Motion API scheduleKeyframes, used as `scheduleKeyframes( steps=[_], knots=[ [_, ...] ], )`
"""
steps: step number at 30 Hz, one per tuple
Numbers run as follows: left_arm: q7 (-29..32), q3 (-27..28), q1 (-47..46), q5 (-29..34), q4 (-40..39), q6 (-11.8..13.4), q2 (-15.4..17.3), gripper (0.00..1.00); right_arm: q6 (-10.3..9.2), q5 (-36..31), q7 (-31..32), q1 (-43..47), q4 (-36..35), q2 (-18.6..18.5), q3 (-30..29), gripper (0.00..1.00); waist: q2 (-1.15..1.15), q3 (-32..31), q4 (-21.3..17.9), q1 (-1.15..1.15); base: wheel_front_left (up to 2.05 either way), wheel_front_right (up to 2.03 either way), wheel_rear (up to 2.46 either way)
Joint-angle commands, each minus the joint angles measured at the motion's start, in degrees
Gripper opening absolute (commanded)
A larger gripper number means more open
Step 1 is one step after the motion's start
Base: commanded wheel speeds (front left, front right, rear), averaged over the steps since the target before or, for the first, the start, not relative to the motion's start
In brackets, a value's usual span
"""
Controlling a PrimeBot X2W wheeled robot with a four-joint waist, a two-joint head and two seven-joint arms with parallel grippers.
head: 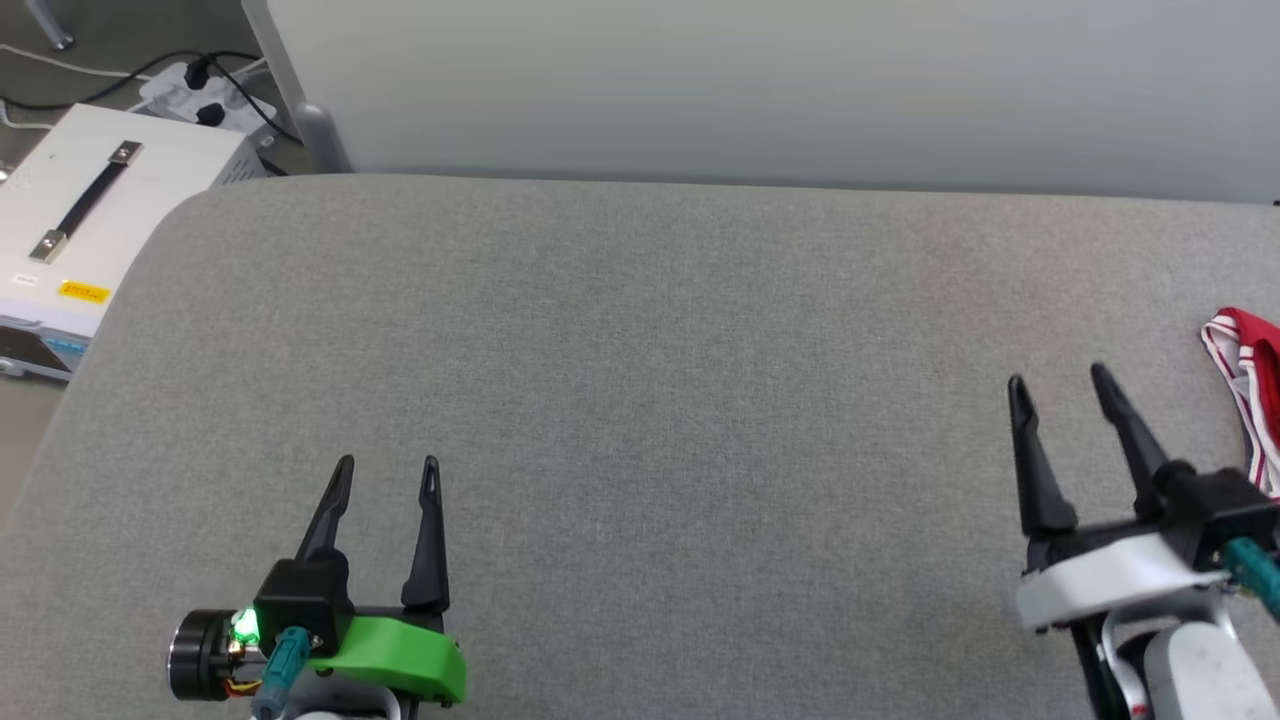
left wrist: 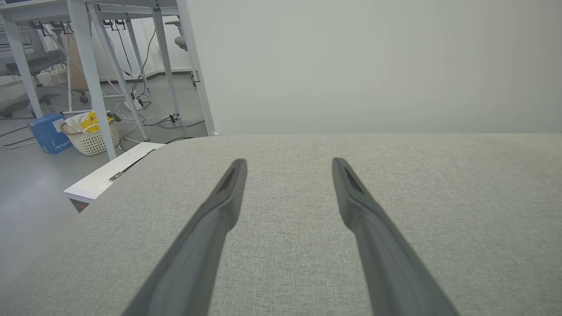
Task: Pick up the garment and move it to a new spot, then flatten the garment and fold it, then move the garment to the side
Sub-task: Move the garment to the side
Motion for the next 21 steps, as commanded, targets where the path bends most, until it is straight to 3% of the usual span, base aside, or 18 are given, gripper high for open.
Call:
scheduleKeyframes(
  steps=[1, 9, 21],
  knots=[
    [-0.3, 0.0, 0.9, 0.2, 0.2, -0.2, -0.2, 1.0, -0.05, -0.6, -0.3, 1.6, -0.6, 0.6, -0.1, 1.0, 0.0, -1.1, 0.5, 0.01, 0.0, 0.0, 0.0],
    [-0.3, -0.2, 3.0, -0.5, -0.3, -0.6, -0.4, 1.0, -0.05, -0.6, -0.3, 8.2, -4.1, 3.1, -1.5, 1.0, 0.0, -3.3, 0.3, 0.01, 0.0, 0.0, 0.0],
    [-0.3, -0.6, 5.3, -0.7, -1.9, -1.8, -0.6, 1.0, -0.05, 0.8, -0.3, 12.0, -5.0, 4.1, -2.5, 1.0, 0.0, -4.5, 0.1, 0.01, 0.0, 0.0, 0.0]
  ],
)
